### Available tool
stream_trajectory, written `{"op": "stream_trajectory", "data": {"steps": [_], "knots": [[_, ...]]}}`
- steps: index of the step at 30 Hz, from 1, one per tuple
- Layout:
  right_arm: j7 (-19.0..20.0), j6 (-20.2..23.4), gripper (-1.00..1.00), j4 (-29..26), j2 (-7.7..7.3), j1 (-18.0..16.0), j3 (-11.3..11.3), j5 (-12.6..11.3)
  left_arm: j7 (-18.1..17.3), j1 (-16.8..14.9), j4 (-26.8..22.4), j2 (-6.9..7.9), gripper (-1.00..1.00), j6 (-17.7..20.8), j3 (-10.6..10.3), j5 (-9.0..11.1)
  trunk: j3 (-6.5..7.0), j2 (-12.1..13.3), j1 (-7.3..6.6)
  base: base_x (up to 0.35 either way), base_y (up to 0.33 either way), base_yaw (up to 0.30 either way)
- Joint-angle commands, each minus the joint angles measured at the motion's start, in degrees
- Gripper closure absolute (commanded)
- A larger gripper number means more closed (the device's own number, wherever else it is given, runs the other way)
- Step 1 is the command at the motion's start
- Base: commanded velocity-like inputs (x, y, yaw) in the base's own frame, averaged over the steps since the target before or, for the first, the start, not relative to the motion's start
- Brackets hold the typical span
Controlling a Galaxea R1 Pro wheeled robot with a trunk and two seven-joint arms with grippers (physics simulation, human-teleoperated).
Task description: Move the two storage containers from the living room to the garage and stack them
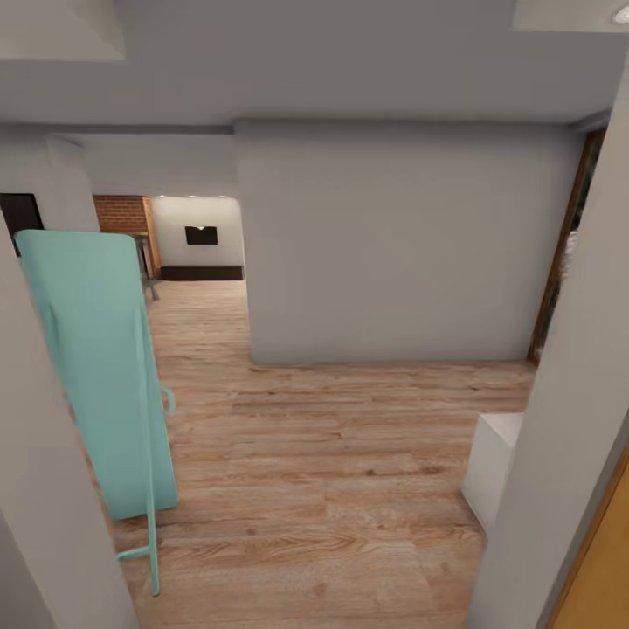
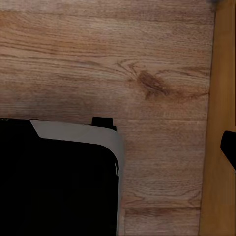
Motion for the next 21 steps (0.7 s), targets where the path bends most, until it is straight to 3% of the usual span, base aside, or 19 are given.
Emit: {"op": "stream_trajectory", "data": {"steps": [1,21], "knots": [[-0.3,-0.3,-1.00,0.2,0.03,-0.1,0.5,-0.2,0.0,0.0,0.0,-0.01,-1.00,-0.2,0.2,0.2,-0.07,0.0,0.04,0.322,0.000,0.000],[0.3,-0.4,-1.00,0.2,0.43,-0.1,0.4,-0.3,0.0,0.0,0.0,-0.02,-1.00,-0.2,0.2,0.2,-0.07,0.0,0.04,0.322,0.000,0.000]]}}
